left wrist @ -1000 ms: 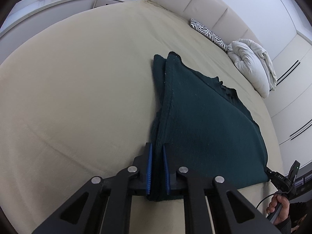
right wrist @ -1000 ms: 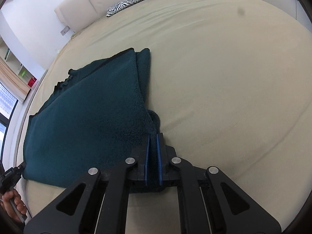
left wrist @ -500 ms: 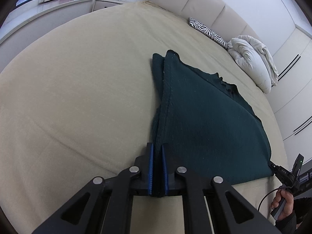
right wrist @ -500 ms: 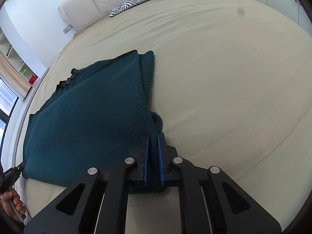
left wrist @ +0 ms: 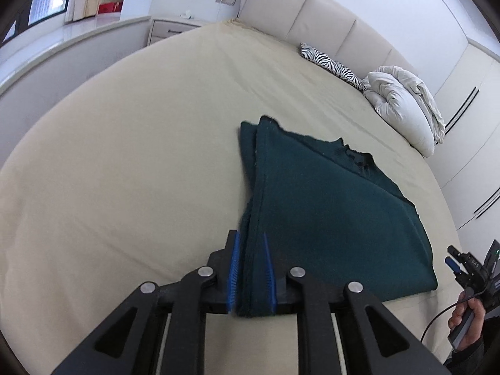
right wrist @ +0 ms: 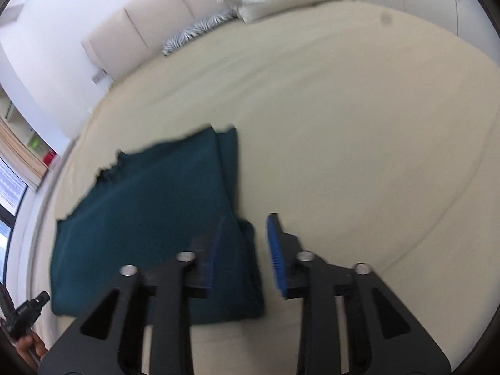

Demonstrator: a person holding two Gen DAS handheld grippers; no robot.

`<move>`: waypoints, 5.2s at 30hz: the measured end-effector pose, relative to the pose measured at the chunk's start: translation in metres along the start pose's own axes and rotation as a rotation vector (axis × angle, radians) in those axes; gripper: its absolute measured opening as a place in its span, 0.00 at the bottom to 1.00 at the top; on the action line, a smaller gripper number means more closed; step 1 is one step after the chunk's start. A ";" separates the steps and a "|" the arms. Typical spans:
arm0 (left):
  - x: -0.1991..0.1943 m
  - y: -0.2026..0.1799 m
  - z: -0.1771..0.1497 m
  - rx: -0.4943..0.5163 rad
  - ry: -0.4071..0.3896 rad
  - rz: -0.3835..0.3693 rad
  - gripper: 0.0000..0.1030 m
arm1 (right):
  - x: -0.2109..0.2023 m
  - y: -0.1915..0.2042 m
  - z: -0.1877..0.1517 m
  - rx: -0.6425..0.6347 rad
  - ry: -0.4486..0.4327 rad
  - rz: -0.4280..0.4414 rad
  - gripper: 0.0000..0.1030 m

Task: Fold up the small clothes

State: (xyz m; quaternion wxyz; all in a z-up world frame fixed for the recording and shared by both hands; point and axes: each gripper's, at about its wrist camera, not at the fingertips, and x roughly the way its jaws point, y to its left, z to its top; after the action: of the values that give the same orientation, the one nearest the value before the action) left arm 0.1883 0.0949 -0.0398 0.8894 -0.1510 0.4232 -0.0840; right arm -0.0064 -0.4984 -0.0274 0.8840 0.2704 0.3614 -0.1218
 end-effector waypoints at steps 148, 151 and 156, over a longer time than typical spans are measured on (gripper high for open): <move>0.082 -0.238 -0.032 0.229 0.335 -0.559 0.46 | 0.168 0.063 0.062 0.143 0.417 0.499 0.13; 0.083 -0.243 -0.038 0.229 0.343 -0.555 0.45 | 0.178 0.034 0.060 0.147 0.451 0.408 0.13; 0.077 -0.253 -0.032 0.272 0.301 -0.520 0.45 | 0.182 0.006 0.061 0.210 0.441 0.445 0.13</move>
State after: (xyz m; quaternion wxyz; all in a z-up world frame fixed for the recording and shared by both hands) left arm 0.2062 -0.1703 -0.0286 0.7775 -0.1199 0.4823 -0.3855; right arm 0.1601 -0.5315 -0.1170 0.7567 0.4523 0.4616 0.0992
